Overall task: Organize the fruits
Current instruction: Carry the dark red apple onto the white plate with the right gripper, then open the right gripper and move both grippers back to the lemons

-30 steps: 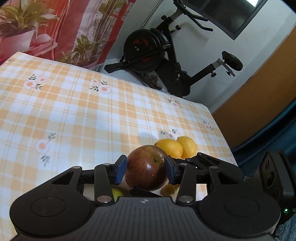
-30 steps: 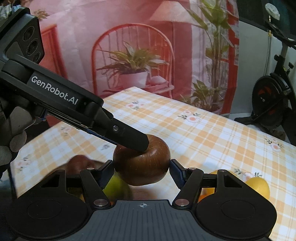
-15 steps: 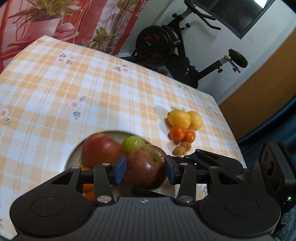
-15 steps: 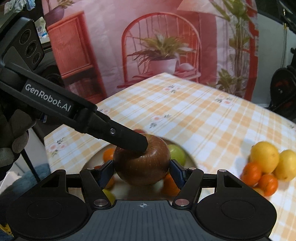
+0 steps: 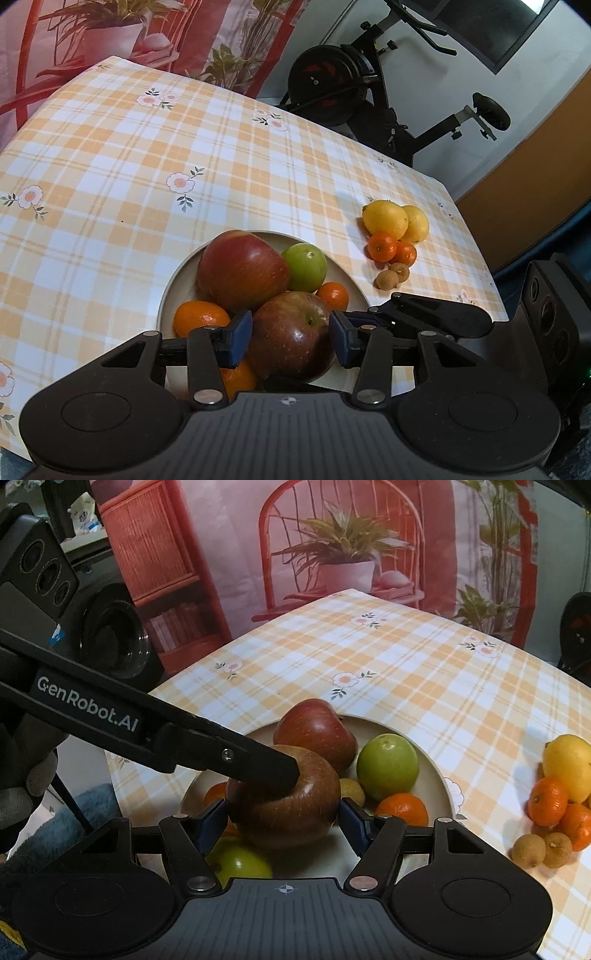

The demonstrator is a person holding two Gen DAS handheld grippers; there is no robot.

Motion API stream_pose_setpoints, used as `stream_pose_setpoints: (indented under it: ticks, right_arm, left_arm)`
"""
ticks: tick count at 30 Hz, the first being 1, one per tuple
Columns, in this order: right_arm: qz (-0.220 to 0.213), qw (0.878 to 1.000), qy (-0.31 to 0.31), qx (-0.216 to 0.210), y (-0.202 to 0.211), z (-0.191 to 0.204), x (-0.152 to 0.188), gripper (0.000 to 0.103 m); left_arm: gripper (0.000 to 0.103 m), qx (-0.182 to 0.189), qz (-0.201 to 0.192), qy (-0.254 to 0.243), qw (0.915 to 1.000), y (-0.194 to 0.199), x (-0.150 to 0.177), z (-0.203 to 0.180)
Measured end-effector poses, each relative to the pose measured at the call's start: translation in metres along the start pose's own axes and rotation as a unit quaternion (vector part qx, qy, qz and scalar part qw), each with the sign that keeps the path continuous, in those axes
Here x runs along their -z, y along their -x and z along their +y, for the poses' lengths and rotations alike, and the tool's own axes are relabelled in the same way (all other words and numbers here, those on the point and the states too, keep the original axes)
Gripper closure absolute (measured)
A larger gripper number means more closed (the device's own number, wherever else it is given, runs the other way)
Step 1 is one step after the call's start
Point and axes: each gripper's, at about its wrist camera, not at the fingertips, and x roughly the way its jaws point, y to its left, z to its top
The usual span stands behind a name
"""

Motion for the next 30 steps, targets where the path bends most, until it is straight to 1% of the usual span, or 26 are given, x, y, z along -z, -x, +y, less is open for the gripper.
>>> stream_pose_setpoints:
  ticks: [4, 7, 18, 30]
  right_arm:
    - [0.008, 1.0, 0.001, -0.004, -0.001, 0.0, -0.001, 0.041]
    - [0.007, 1.0, -0.003, -0.006, 0.0, -0.001, 0.0, 0.041]
    - [0.011, 1.0, -0.02, -0.011, -0.001, -0.007, 0.002, 0.04]
    - [-0.014, 0.999, -0.033, -0.02, 0.014, -0.012, 0.009, 0.041]
  left_arm:
    - [0.055, -0.005, 0.001, -0.007, 1.0, 0.0, 0.001, -0.002]
    - [0.052, -0.007, 0.002, -0.009, 0.9999, -0.001, 0.001, -0.002]
    - [0.05, -0.022, 0.003, -0.02, 0.9995, -0.003, 0.001, -0.003]
    - [0.05, -0.038, 0.007, -0.026, 0.9989, -0.003, 0.001, -0.006]
